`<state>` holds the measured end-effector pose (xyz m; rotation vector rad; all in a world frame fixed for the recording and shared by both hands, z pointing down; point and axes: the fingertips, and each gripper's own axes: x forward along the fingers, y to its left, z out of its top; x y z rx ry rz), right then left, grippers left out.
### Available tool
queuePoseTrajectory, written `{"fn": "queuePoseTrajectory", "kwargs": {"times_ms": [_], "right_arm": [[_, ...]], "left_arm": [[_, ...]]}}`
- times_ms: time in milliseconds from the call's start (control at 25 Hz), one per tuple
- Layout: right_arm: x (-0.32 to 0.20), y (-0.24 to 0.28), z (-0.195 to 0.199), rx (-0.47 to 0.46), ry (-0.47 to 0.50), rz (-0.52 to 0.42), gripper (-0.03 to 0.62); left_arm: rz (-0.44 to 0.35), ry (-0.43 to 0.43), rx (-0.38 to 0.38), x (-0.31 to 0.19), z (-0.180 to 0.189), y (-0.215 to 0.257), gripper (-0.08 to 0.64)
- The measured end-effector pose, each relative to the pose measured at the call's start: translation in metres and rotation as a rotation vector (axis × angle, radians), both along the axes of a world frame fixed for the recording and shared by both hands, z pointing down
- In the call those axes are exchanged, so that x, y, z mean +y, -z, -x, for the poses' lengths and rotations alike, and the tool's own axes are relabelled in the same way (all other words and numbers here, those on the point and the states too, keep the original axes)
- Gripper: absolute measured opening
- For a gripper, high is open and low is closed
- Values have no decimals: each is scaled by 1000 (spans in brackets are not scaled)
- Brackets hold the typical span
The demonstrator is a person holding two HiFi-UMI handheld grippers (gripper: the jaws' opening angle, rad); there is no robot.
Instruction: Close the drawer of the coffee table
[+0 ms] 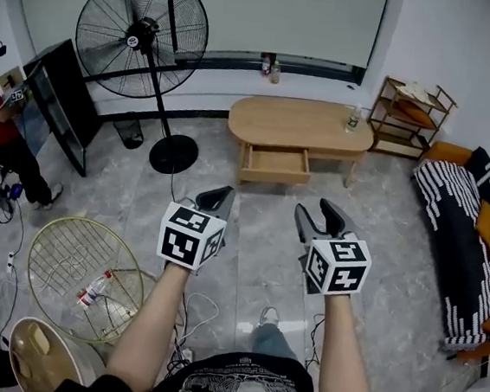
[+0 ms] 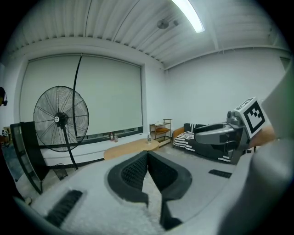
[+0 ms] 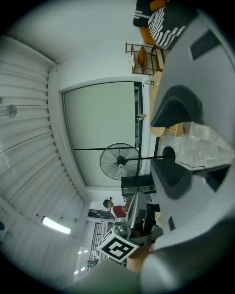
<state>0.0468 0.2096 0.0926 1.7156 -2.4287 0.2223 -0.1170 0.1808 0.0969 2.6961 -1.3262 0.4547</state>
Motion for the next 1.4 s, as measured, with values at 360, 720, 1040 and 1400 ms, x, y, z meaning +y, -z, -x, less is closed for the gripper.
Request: {"fn": "queuePoseTrajectory", "kwargs": {"times_ms": [360, 720, 1040, 1400], "right_arm": [[-91, -19, -26, -20, 42, 47, 273], [-159, -38, -56, -37, 86, 94, 288], [-198, -48, -74, -57, 135, 111, 290], [-231, -48, -71, -68, 191, 112, 290]], "left_arm": [[33, 26, -14, -88, -28, -15, 3], [66, 62, -39, -148, -57, -29, 3], [74, 99, -69, -179, -76, -32, 3], [65, 154, -88, -202, -71, -25, 3]]}}
